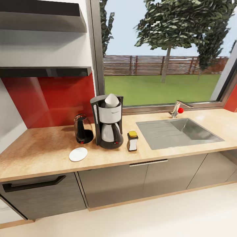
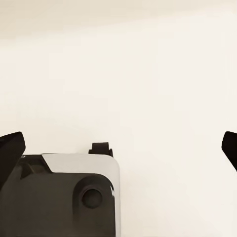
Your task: Set up a coffee station on the kitchen countertop: keep the coffee maker on the countertop, move the bottle of coffee from the kitchen shelf to the counter next to the coffee maker, place a paper coffee filter on top of the coffee maker, put the saucer next to the coffee maker with the coffee cup on the saucer, and place the electric kettle next to the coffee maker.
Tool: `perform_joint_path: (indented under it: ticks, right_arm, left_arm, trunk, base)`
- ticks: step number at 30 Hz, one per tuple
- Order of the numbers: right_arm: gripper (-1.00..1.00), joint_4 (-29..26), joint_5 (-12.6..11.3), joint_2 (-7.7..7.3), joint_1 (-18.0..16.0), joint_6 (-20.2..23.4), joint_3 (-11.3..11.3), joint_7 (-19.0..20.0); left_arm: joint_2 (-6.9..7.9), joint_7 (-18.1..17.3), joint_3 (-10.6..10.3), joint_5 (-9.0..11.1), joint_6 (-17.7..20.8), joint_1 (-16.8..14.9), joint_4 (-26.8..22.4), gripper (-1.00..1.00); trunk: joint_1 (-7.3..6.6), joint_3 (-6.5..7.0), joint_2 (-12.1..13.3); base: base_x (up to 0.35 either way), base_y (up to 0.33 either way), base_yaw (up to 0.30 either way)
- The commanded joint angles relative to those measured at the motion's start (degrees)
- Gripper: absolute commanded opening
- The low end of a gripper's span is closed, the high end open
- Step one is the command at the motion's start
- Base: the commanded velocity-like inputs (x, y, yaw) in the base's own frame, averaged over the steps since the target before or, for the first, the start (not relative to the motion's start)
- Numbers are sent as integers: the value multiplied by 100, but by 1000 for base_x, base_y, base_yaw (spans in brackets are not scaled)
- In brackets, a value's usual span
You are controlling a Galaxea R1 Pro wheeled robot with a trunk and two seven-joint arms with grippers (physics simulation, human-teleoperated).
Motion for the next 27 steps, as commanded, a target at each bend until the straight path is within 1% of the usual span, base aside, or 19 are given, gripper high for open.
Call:
perform_joint_path:
  ticks: [1, 9, 11, 23, 27]
  right_arm:
    - [100, 4, 60, 4, -5, -13, -46, -2]
    - [100, 6, 60, 4, -5, -27, -44, -12]
    - [100, 6, 60, 2, -5, -30, -47, -10]
    - [100, 137, 60, 3, -5, -39, -46, -7]
    - [100, 150, 60, 3, -5, -39, -45, -8]
  left_arm:
    - [-3, -14, 22, -3, 15, 5, -25, 100]
    - [-46, -33, 20, 5, -21, 4, -47, 100]
    - [-55, -33, 25, 5, -26, 4, -48, 100]
    - [-69, -32, 29, 4, -37, 4, -47, 100]
    - [-69, 16, 19, -1, -24, 4, -47, 100]
  trunk:
    - [3, -10, -11]
    - [3, -10, -11]
    - [3, -8, -11]
    - [3, 12, -11]
    - [3, 12, -11]
  base:
    - [0, 0, 0]
    - [0, 0, -3]
    - [0, 0, -128]
    - [0, 0, -240]
    - [11, -6, -268]
